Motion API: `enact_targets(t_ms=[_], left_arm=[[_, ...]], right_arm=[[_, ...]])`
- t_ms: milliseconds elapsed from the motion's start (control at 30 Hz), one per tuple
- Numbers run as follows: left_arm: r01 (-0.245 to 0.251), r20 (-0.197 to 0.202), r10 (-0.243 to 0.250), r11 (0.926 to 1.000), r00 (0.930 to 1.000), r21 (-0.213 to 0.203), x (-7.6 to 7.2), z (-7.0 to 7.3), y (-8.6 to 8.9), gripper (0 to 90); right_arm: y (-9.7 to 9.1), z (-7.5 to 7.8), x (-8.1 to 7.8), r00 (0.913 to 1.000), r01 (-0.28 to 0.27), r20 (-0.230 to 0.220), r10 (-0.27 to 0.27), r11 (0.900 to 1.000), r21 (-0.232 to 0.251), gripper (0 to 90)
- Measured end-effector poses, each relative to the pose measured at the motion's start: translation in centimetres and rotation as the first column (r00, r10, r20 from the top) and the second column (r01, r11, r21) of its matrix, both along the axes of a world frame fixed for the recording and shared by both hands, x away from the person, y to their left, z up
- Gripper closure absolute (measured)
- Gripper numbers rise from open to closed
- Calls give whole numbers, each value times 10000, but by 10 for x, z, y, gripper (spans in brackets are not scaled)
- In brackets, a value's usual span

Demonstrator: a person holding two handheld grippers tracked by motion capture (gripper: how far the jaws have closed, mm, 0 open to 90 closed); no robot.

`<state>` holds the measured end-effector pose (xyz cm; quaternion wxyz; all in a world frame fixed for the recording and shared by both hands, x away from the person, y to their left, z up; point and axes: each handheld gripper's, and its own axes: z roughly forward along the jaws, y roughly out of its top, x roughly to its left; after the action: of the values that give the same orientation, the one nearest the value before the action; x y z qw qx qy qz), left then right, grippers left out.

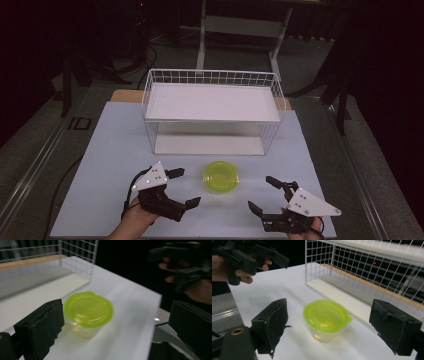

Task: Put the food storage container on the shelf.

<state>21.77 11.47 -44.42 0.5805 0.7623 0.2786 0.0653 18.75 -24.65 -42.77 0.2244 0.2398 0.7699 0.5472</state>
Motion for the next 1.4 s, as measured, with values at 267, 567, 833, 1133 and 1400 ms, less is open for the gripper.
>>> enact_targets(t_ms=[267, 567, 833, 1133, 1400], left_arm=[[-394, -531, 391, 9992, 9978, -57, 11, 13, -1, 33], [-534, -118, 536, 9985, 9985, 151, 23, 22, -14, 20], [-732, -227, 754, 9938, 9969, 835, 38, 16, -23, 17], [-944, -886, 1040, 9898, 9906, 1065, 60, -3, -30, 18], [-1078, -1710, 1255, 9881, 9772, 1096, 68, -17, -37, 24]], right_arm=[[7, 16, 18, 9998, 174, -131, -178, 9994, -309, 151], [19, 17, 39, 9954, 462, -826, -488, 9984, -321, 138], [25, 13, 55, 9935, 650, -897, -708, 9957, -654, 119], [26, -3, 78, 9794, 818, -1765, -977, 9921, -956, 116], [31, -21, 92, 9496, 1319, -2817, -1372, 9905, -379, 130]])
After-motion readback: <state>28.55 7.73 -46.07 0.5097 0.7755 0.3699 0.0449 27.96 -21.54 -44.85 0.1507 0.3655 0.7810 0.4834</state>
